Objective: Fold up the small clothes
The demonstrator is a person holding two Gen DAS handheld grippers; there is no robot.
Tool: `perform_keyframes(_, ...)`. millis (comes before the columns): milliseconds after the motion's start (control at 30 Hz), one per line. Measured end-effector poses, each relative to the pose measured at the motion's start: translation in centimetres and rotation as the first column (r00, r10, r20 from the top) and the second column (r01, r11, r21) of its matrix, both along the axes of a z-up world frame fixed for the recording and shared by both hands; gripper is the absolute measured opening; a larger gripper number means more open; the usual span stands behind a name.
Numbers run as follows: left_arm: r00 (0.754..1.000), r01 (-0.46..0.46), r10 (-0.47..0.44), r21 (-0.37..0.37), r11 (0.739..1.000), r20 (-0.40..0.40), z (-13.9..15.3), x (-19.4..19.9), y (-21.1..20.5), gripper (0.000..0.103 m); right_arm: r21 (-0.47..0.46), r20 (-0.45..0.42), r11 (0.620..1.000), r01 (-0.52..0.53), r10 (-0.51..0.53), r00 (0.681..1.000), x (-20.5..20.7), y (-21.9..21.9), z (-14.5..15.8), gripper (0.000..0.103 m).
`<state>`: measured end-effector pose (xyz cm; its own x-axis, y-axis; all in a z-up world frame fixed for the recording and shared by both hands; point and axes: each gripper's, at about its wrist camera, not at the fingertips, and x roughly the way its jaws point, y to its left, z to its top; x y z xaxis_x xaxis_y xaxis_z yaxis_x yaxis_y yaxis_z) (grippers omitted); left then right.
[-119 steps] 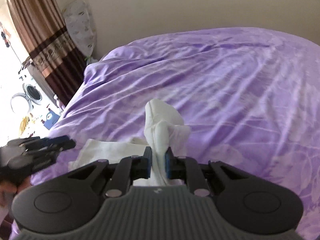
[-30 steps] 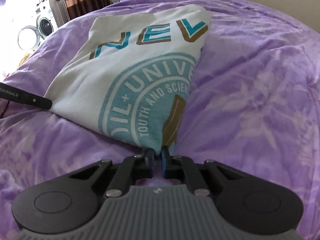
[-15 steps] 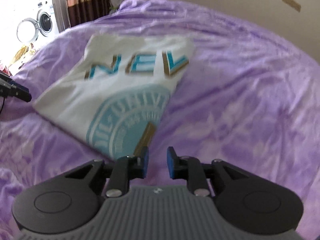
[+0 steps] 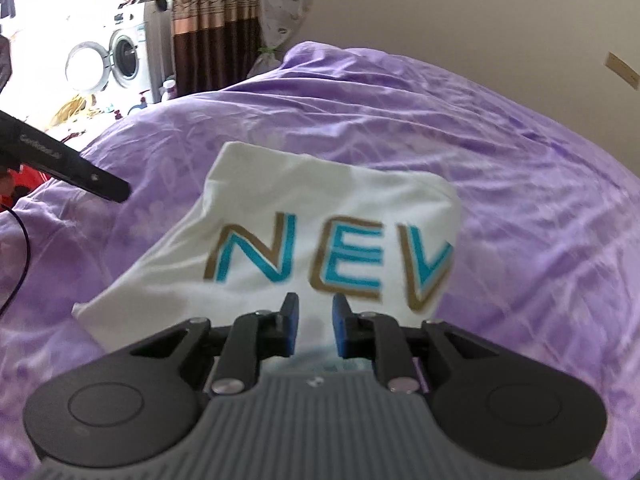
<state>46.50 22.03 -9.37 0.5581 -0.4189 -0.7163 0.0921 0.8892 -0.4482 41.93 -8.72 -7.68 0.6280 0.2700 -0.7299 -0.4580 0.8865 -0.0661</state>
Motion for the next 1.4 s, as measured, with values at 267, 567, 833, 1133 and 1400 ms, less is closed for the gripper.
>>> perform_keyframes(267, 0.999, -0.029, 0.031, -0.068, 0.997, 0.017, -1.7, 5.3, 0.0, 0.028, 0.006, -0.014, 0.998, -0.069, 0.070, 0.997, 5.2, 4.9, -1.4, 0.013)
perform_keyframes(567, 0.998, 0.052, -0.048, -0.184, 0.982, 0.029, -2.2, 9.4, -1.9, 0.010, 0.062, -0.031, 0.995, -0.082, 0.084, 0.996, 10.5, 8.6, -1.0, 0.026)
perform_keyframes(833, 0.989, 0.147, -0.142, -0.157, 0.977, 0.041, -1.0, 11.3, -5.0, 0.007, 0.170, -0.125, 0.981, -0.094, 0.116, 0.985, 12.6, 9.4, -0.5, 0.044)
perform_keyframes(1133, 0.997, 0.058, -0.055, -0.067, 0.996, 0.046, -0.1, 11.6, -3.1, 0.015, 0.132, -0.100, 0.991, -0.036, 0.049, 0.994, 14.3, 8.3, -1.2, 0.000)
perform_keyframes(1400, 0.994, -0.061, 0.046, -0.148, 0.987, -0.101, -4.5, 15.2, -3.1, 0.031, 0.092, -0.087, 0.996, -0.012, 0.020, 0.996, 12.3, 5.1, -1.3, 0.000)
